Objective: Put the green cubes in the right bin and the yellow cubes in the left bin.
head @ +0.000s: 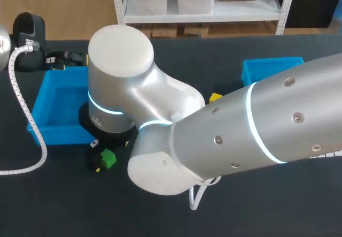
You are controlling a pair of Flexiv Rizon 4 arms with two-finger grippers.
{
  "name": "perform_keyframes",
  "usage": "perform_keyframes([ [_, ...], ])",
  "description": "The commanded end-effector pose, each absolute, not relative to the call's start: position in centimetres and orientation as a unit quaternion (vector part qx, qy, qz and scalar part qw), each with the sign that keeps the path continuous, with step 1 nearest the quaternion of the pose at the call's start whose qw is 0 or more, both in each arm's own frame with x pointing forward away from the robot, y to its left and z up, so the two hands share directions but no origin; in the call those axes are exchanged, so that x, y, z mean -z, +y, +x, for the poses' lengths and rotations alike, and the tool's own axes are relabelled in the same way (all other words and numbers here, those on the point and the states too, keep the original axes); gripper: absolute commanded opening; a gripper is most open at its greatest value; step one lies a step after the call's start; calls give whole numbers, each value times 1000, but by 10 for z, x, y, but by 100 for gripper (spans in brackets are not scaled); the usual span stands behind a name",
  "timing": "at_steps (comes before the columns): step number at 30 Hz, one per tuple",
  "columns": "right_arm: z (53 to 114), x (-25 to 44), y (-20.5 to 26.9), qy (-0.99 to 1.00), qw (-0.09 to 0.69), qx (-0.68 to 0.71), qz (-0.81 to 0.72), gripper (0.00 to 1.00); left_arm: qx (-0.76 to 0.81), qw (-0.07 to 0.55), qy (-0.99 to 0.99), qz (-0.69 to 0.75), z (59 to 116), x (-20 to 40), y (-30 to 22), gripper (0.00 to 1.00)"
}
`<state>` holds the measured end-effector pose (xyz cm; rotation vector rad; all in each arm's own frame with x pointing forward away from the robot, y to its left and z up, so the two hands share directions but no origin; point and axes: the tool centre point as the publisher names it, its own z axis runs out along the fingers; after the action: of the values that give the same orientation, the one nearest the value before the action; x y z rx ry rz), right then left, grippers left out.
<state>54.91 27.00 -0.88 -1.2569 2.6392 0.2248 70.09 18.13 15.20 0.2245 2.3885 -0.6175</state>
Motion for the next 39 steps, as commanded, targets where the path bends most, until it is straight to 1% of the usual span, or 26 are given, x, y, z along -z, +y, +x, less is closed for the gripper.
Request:
perform_keyframes([
  [1,547,10,269,896,110,-69,-425,40,240,329,909,87,700,-150,183,100],
  [5,547,12,268,897,112,-64,-422,28,240,329,909,87,700,-150,183,100],
  [6,547,14,268,898,112,-63,-422,17,240,329,909,87,700,-150,183,100],
  [9,545,15,267,898,111,-60,-421,2,240,329,909,87,700,-150,183,100],
  [10,545,15,267,898,110,-59,-421,0,240,329,909,87,700,-150,183,100],
  [16,551,4,260,897,121,-59,-422,0,240,329,909,87,700,-150,183,100],
  [23,569,-15,241,901,136,-63,-407,0,240,329,909,87,700,-150,183,100],
  [31,590,-44,210,906,162,-71,-384,0,240,329,909,87,700,-150,183,100],
  [39,623,-82,166,910,212,-62,-351,0,240,329,909,87,700,-150,183,100],
])
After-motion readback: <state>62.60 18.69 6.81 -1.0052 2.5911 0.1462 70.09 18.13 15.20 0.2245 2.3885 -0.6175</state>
